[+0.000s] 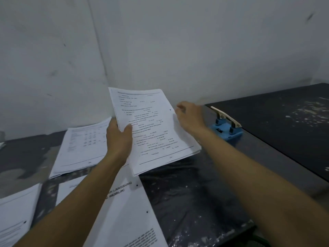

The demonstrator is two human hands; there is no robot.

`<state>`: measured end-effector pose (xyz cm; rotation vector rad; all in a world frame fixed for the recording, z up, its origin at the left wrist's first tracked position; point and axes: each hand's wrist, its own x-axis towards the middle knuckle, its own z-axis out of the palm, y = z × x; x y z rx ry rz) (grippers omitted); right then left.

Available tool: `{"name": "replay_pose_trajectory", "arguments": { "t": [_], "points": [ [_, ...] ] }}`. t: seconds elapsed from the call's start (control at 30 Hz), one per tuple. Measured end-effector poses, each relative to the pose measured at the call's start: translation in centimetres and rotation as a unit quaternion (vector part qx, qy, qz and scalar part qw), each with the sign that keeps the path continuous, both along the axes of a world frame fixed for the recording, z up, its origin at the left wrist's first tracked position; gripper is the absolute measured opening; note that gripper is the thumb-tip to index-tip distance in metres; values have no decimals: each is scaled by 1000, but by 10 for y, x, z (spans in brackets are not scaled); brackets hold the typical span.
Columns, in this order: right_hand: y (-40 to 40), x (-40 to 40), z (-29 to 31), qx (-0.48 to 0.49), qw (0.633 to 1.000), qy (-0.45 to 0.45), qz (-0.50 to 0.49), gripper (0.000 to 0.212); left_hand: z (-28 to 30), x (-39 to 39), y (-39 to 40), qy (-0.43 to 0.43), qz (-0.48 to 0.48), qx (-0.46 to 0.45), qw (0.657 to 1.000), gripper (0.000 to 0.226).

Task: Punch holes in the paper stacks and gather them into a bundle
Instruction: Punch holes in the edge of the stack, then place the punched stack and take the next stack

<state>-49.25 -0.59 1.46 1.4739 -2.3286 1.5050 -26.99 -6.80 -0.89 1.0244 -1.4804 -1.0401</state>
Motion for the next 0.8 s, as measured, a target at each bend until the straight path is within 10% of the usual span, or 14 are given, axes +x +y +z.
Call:
{"name": "replay_pose_trajectory", "arguments": {
  "t": [0.3,0.8],
  "points": [
    [-23,102,8,48,943,-282,168,9,25,118,-14,-14,44,-3,999,29],
    [-94,291,6,28,917,-343,200,10,44,311,-53,-55,91,129,986,34]
  ]
}}
